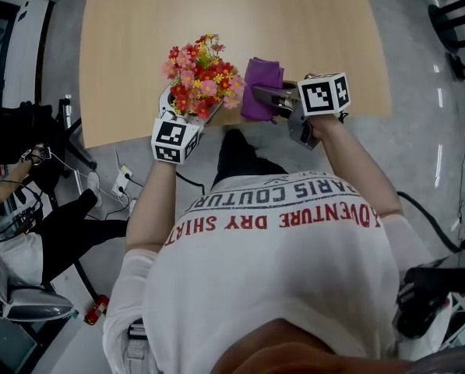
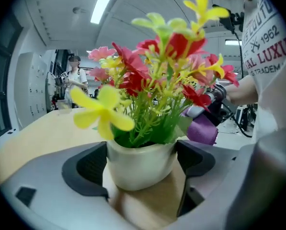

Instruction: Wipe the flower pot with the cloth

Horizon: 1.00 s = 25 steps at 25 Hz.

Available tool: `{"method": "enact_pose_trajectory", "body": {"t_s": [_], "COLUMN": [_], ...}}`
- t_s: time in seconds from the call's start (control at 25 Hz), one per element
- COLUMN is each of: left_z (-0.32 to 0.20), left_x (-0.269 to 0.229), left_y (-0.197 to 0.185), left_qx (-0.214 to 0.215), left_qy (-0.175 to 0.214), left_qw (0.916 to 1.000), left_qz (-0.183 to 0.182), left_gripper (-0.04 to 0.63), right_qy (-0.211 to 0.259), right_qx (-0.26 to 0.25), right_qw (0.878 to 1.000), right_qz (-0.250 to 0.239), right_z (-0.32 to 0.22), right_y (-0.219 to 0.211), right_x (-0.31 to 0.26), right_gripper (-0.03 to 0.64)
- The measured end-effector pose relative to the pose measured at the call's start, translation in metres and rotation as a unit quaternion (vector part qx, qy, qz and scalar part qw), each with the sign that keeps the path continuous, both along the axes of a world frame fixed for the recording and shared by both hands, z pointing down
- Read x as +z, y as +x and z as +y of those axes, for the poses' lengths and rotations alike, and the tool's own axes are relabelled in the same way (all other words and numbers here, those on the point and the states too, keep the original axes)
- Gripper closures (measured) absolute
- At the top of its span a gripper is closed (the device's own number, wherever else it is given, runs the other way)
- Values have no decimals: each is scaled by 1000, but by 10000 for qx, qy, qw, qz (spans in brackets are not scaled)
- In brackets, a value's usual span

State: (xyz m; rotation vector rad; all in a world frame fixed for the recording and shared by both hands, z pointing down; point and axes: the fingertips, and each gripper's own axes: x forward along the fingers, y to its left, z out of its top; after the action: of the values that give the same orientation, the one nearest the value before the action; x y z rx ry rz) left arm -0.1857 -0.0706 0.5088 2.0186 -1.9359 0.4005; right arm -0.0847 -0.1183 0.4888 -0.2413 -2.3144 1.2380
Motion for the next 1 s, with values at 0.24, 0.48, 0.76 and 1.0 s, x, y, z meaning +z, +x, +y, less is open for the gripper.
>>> {"method": "enact_pose_trajectory", "body": {"t_s": [0.24, 0.48, 0.76, 1.0], "left_z": [-8, -14, -10, -8], "left_x": [8, 1, -1, 1], "left_y": [1, 1, 2, 3], "left_qx": [471, 608, 673, 753], "left_qy": [-55, 12, 110, 90], "left_qw": [9989, 9981, 9977, 9971], "left_qz": [-14, -58, -41, -53], "left_gripper": [141, 141, 141, 141], "right_qy": [-245, 40, 426, 770], "right_qx": [-115, -314, -328, -253], "right_qw": [9993, 9995, 9973, 9901], "right_qz": [-242, -24, 504, 1148], "right_z": [-4, 0, -8, -15], "right_y": [-24, -38, -37, -36], "right_x": [1, 11, 36, 58], "right_gripper": [557, 557, 557, 557]}}
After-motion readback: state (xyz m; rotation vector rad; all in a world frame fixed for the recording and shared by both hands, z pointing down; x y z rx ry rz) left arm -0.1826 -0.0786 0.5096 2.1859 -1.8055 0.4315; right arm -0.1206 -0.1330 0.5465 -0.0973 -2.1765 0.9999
